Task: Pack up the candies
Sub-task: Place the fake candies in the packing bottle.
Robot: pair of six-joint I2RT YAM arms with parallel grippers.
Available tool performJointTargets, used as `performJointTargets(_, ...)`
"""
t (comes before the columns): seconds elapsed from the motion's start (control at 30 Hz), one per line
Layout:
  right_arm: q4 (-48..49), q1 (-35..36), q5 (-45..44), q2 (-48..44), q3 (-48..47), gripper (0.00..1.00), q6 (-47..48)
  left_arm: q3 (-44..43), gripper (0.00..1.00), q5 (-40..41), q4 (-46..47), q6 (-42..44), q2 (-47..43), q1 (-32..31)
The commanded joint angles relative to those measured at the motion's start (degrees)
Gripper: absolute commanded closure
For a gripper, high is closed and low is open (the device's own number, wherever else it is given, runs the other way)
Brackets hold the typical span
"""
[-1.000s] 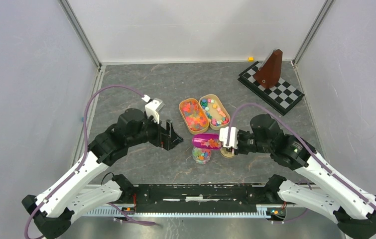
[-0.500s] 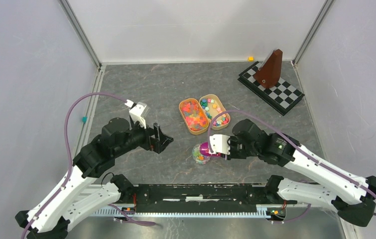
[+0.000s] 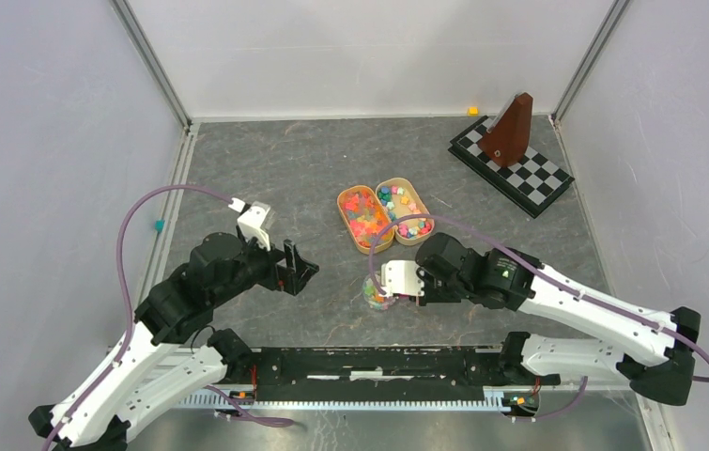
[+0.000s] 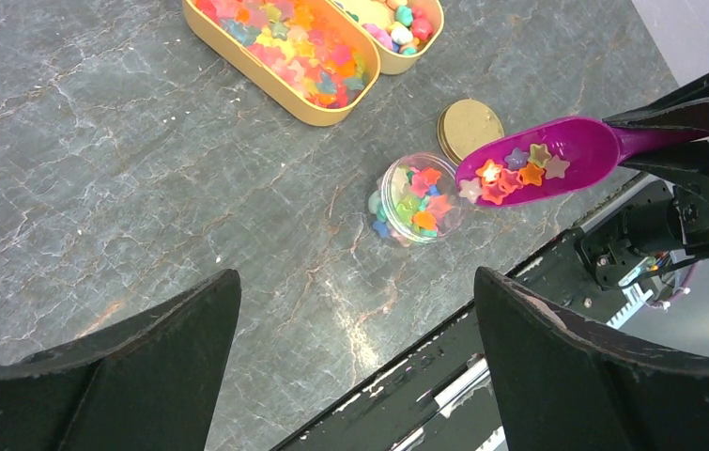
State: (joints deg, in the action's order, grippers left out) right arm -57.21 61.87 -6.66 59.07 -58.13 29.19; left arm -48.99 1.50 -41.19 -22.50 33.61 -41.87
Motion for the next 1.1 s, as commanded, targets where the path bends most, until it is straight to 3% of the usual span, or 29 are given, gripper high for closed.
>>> performJointTargets(0.0,-2.3,1.6,-4.6,1.6,-3.6,1.00,-1.8,0.5,0.00,1.4,0.3,1.5,-0.7,0.1)
performJointTargets(0.57,-6.5,5.1,-11.5,3.7,-6.2,1.00,-3.4,2.1,0.00,1.5,0.2,2.4,-1.2,0.1)
performJointTargets(1.07,2.9,5.0,-19.8,7.6,-10.1,1.00,-8.2,4.4,0.00,2.3,1.0,1.5,-3.8,0.1)
